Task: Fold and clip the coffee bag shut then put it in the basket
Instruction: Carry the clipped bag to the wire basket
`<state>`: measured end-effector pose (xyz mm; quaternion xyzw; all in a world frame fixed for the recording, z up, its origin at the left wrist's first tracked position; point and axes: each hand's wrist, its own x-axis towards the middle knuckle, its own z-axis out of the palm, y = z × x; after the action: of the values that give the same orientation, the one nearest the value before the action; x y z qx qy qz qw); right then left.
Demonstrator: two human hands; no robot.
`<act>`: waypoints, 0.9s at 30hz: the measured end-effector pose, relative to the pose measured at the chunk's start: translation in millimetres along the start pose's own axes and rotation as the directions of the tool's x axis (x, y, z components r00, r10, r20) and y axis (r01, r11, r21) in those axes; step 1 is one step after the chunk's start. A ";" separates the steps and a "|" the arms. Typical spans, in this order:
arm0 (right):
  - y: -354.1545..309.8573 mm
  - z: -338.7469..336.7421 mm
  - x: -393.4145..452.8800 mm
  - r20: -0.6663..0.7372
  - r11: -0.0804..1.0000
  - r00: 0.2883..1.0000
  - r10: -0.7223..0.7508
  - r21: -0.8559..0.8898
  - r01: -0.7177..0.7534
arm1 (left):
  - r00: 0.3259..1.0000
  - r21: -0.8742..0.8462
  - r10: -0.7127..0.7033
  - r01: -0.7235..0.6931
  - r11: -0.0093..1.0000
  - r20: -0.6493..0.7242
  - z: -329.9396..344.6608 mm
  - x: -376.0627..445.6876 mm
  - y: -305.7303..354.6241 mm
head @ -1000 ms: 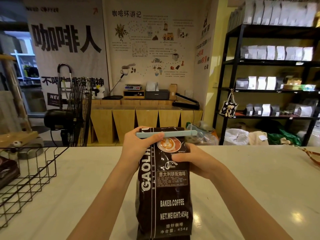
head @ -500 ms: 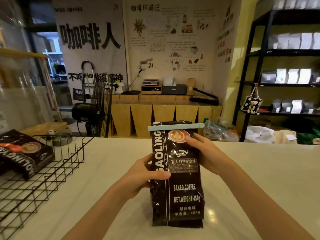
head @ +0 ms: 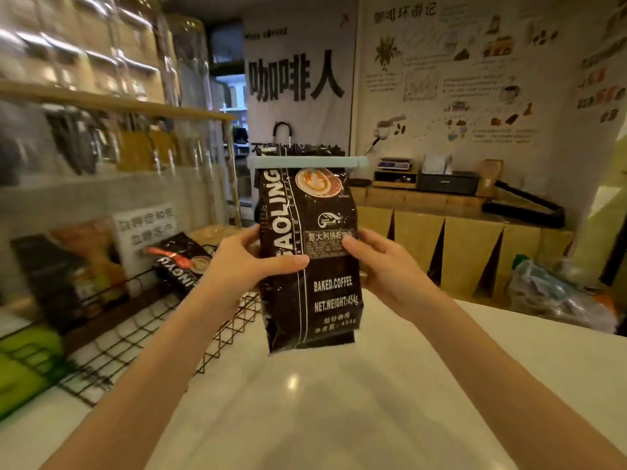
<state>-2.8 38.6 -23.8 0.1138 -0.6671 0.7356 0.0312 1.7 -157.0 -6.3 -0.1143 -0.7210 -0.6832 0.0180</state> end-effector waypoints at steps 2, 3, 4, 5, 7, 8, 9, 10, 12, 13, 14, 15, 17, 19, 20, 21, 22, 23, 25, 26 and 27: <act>-3.7 25.6 22.1 0.031 1.000 0.999 -0.020 -0.009 0.020 | 0.997 0.009 0.018 -0.017 1.000 -0.069 -23.7 3.2 6.4; -4.1 42.7 33.7 0.051 0.999 0.998 -0.026 -0.034 0.028 | 0.992 0.022 0.032 -0.030 0.999 -0.119 -38.0 4.4 7.5; -2.7 58.3 44.9 0.068 0.997 0.997 -0.030 -0.063 0.034 | 0.984 0.033 0.043 -0.038 0.999 -0.174 -50.6 5.5 8.0; -0.1 74.0 54.9 0.079 0.995 0.996 -0.033 -0.091 0.040 | 0.973 0.040 0.054 -0.046 0.998 -0.225 -63.5 7.2 7.1; 7.3 104.0 73.2 0.098 0.989 0.995 -0.027 -0.143 0.041 | 0.947 0.057 0.076 -0.061 0.996 -0.312 -88.6 10.8 1.7; 12.3 117.5 81.9 0.110 0.986 0.994 -0.012 -0.166 0.030 | 0.934 0.072 0.080 -0.058 0.996 -0.347 -99.8 12.1 -2.1; 17.7 130.3 89.4 0.125 0.984 0.992 0.006 -0.180 0.017 | 0.923 0.084 0.076 -0.048 0.995 -0.376 -110.4 13.7 -6.7; 24.0 141.8 96.7 0.143 0.982 0.990 0.021 -0.191 0.007 | 0.913 0.087 0.069 -0.037 0.995 -0.403 -120.6 14.4 -12.3; 37.3 160.7 108.0 0.182 0.980 0.982 0.054 -0.200 -0.017 | 0.897 0.097 0.066 -0.026 0.995 -0.436 -138.5 14.0 -24.7; 44.6 169.1 112.1 0.204 0.981 0.976 0.080 -0.192 -0.040 | 0.891 0.109 0.062 -0.015 0.994 -0.449 -147.1 13.1 -31.2; 52.3 176.6 115.4 0.226 0.981 0.968 0.110 -0.180 -0.069 | 0.886 0.117 0.053 0.002 0.993 -0.460 -154.9 12.8 -37.6; 59.7 184.2 117.3 0.246 0.981 0.959 0.141 -0.167 -0.101 | 0.882 0.124 0.041 0.020 0.992 -0.469 -162.3 11.3 -43.7; 72.6 198.1 121.3 0.276 0.978 0.944 0.181 -0.150 -0.143 | 0.875 0.128 0.012 0.057 0.990 -0.484 -176.4 9.9 -55.4; 83.8 209.5 127.1 0.292 0.975 0.935 0.203 -0.152 -0.164 | 0.863 0.145 -0.015 0.102 0.984 -0.505 -187.7 9.9 -65.7; 88.7 214.2 130.7 0.300 0.973 0.931 0.208 -0.162 -0.166 | 0.855 0.164 -0.020 0.122 0.979 -0.519 -192.1 10.3 -70.0; 92.9 218.3 134.3 0.310 0.972 0.927 0.210 -0.171 -0.163 | 0.846 0.180 -0.022 0.139 0.974 -0.533 -195.7 10.8 -74.0; 96.5 221.9 137.7 0.321 0.972 0.924 0.208 -0.176 -0.157 | 0.836 0.191 -0.025 0.153 0.970 -0.547 -199.2 11.8 -77.9; 99.3 224.8 140.0 0.330 0.972 0.921 0.205 -0.177 -0.153 | 0.829 0.201 -0.027 0.167 0.965 -0.559 -201.9 12.6 -80.9; 103.3 229.4 144.0 0.339 0.971 0.919 0.202 -0.192 -0.143 | 0.813 0.220 -0.033 0.195 0.956 -0.581 -206.2 14.2 -85.3; 104.8 231.2 145.4 0.340 0.969 0.918 0.202 -0.203 -0.138 | 0.807 0.229 -0.033 0.206 0.951 -0.590 -207.9 14.7 -87.1; 106.3 232.9 146.6 0.340 0.968 0.918 0.205 -0.207 -0.139 | 0.802 0.235 -0.033 0.214 0.948 -0.596 -209.5 14.9 -88.7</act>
<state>-137.0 -218.6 -77.1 0.1836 -0.7323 0.6393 -0.1462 -56.9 -365.8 -76.9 0.1532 -0.7784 -0.5712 0.2105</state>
